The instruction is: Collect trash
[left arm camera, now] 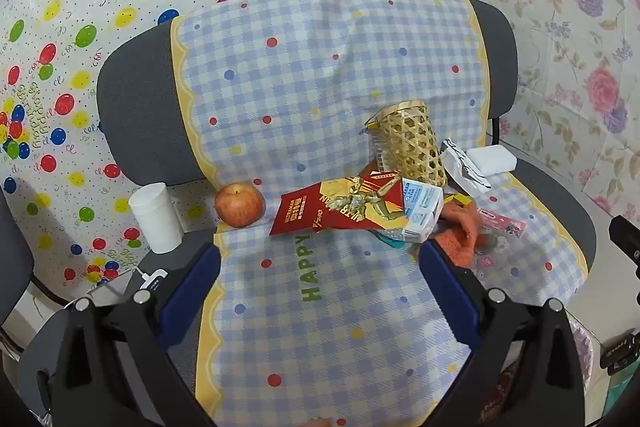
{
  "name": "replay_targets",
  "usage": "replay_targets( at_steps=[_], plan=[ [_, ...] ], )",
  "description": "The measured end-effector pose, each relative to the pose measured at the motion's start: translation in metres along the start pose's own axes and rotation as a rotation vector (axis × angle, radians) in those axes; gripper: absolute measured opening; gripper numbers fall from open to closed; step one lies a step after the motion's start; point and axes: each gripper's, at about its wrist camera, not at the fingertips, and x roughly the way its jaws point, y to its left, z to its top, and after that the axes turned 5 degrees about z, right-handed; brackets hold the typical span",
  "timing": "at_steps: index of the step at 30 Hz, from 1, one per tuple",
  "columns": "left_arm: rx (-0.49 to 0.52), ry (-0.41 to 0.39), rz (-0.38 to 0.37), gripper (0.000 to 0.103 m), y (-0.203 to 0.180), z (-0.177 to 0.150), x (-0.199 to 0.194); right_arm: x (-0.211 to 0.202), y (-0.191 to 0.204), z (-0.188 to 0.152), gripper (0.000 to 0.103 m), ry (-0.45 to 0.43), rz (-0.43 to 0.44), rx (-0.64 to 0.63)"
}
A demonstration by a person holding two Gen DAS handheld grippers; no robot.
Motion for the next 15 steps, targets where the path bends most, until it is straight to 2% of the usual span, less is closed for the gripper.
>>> replay_targets(
  at_steps=[15],
  plan=[
    [-0.004,0.002,0.005,0.096,0.0056,-0.0042,0.0078,0.0034,-0.0007,-0.0005,0.097,0.007,-0.004,-0.002]
  ],
)
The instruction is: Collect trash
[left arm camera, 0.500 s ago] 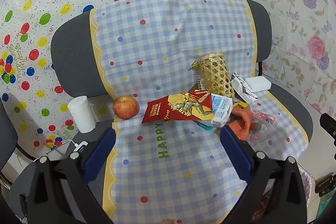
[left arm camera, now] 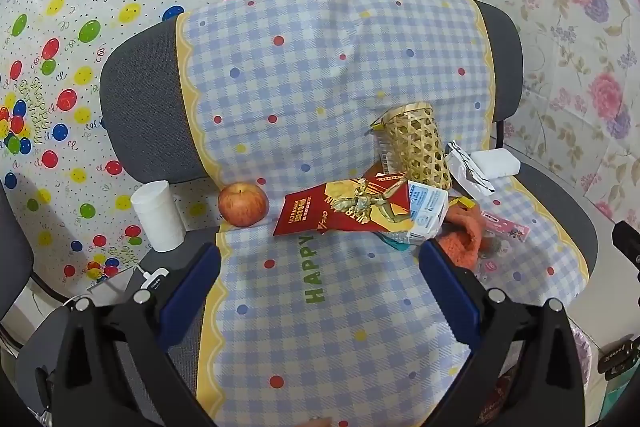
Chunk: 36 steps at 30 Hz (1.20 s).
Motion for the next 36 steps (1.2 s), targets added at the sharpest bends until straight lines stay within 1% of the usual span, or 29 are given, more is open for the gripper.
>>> replay_targets(
  at_steps=[10,36],
  plan=[
    [-0.01,0.008,-0.002,0.096,0.007,0.008,-0.001,0.002,0.001,0.0,0.097,0.0,-0.002,0.001],
    [-0.019,0.01,0.0,0.096,0.012,0.008,-0.001,0.006,0.002,-0.002,0.097,0.001,-0.006,0.0]
  ],
)
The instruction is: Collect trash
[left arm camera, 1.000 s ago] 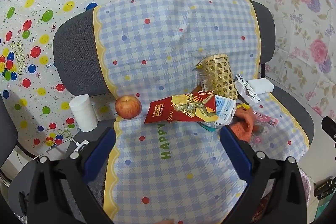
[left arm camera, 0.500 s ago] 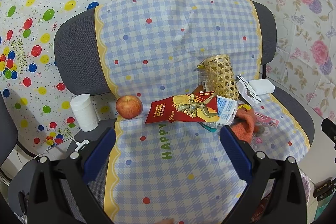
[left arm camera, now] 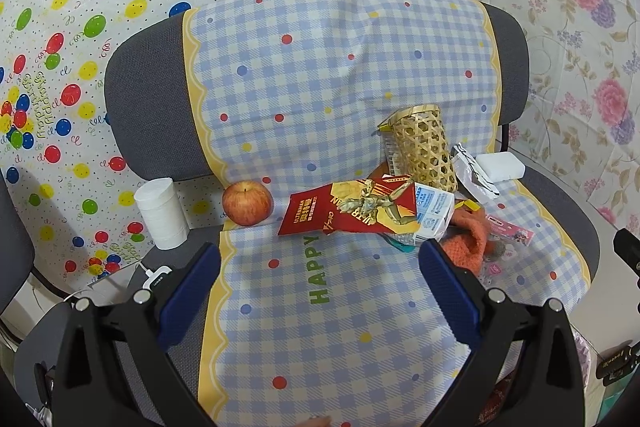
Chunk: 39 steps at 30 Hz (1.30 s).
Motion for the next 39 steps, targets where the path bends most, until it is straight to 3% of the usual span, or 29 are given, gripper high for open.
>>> replay_targets(
  at_steps=[39],
  plan=[
    [-0.008,0.004,0.003,0.096,-0.0002,-0.0029,0.0031,0.0026,0.0014,-0.003,0.097,0.001,-0.002,0.0]
  ],
)
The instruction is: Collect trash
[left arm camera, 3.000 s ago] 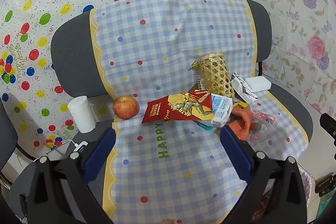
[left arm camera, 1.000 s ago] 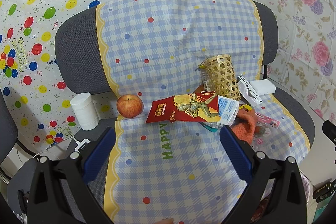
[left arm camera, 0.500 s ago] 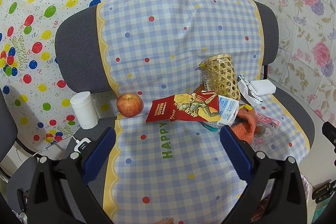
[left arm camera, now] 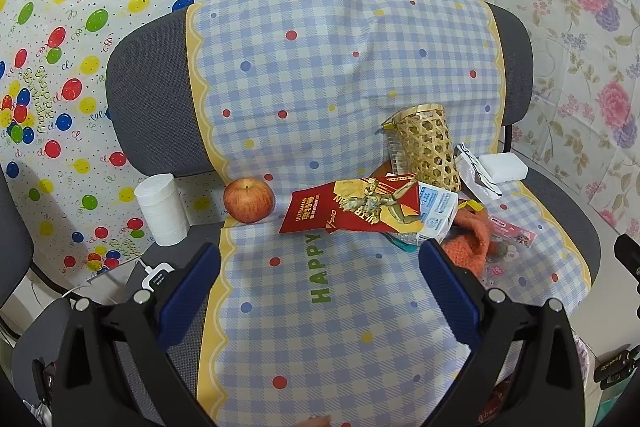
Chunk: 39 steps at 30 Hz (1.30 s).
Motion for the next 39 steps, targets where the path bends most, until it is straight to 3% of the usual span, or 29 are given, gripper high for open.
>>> replay_targets(
  at_steps=[10,18,27,31,39],
  plan=[
    [0.0,0.01,0.004,0.096,0.001,-0.001,0.004,0.01,-0.001,-0.003,0.097,0.002,-0.001,-0.001],
    [0.001,0.038,0.009,0.096,-0.003,-0.002,0.032,0.029,-0.002,-0.011,0.097,0.004,0.03,0.02],
    [0.055,0.055,-0.021,0.096,-0.014,-0.007,0.076,0.052,-0.004,-0.01,0.097,-0.017,0.03,0.061],
    [0.025,0.095,-0.086,0.096,-0.013,-0.015,0.104,0.057,-0.007,-0.011,0.097,-0.057,0.06,0.077],
    [0.063,0.164,-0.042,0.096,-0.006,-0.033,0.161,0.084,-0.003,-0.012,0.097,-0.018,0.052,0.045]
  ],
)
